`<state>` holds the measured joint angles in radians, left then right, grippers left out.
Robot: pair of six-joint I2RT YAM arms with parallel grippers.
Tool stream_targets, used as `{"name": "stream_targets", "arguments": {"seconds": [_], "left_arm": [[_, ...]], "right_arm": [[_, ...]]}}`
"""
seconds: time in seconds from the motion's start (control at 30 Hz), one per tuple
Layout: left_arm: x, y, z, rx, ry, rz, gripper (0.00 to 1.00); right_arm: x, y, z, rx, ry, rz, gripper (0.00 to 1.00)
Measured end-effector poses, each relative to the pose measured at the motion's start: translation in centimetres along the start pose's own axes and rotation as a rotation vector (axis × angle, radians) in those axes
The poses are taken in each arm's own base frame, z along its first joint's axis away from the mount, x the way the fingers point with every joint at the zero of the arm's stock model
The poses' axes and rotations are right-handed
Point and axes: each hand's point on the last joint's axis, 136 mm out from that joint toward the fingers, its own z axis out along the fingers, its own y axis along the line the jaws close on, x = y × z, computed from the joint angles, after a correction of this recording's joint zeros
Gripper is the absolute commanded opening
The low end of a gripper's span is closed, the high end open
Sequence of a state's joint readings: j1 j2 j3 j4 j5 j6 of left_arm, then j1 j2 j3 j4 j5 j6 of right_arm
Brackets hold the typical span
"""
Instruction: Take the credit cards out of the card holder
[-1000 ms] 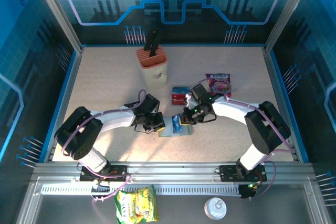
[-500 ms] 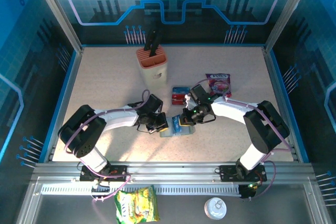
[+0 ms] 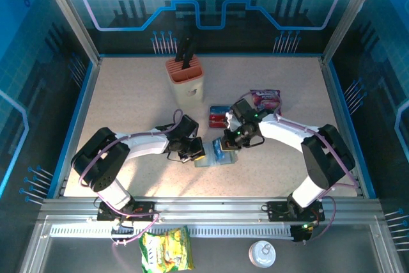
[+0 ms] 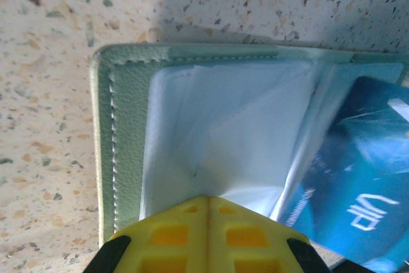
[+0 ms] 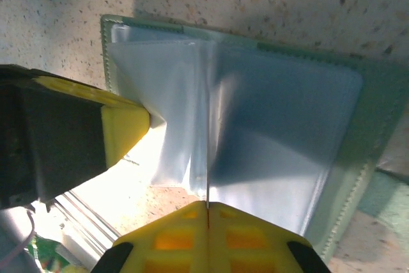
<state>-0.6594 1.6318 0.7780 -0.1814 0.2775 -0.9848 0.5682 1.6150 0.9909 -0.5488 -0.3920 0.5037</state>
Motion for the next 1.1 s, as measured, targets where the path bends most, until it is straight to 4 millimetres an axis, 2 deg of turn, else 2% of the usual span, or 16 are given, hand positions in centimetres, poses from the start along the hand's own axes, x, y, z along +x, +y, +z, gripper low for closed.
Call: {"name": "stream_targets", "arguments": {"seconds": [0.23, 0.6, 0.73, 0.87, 1.1], "left_arm": [[0.0, 0.1, -0.1, -0.007, -0.001, -0.001, 0.0], [-0.3, 1.0, -1.3, -0.062, -0.026, 0.006, 0.0], [-0.5, 1.1, -1.9, -0.066, -0.035, 0.012, 0.0], [-1.0, 0.2, -2.8, -0.038, -0.058, 0.021, 0.0], [-1.8, -0.8, -4.5, 0.004, -0.104, 0.033, 0.02]], "right_arm": [[-1.6, 0.7, -3.3, 0.09, -0.018, -0.224, 0.01], [-3.6, -1.6, -7.0, 0.36, 0.02, -0.59, 0.0], [-4.7, -1.8, -7.7, 0.419, 0.038, -0.722, 0.0], [-5.9, -1.7, -8.0, 0.438, 0.074, -0.834, 0.0], [-9.2, -1.4, -8.8, 0.442, 0.121, -0.959, 0.0]]}}
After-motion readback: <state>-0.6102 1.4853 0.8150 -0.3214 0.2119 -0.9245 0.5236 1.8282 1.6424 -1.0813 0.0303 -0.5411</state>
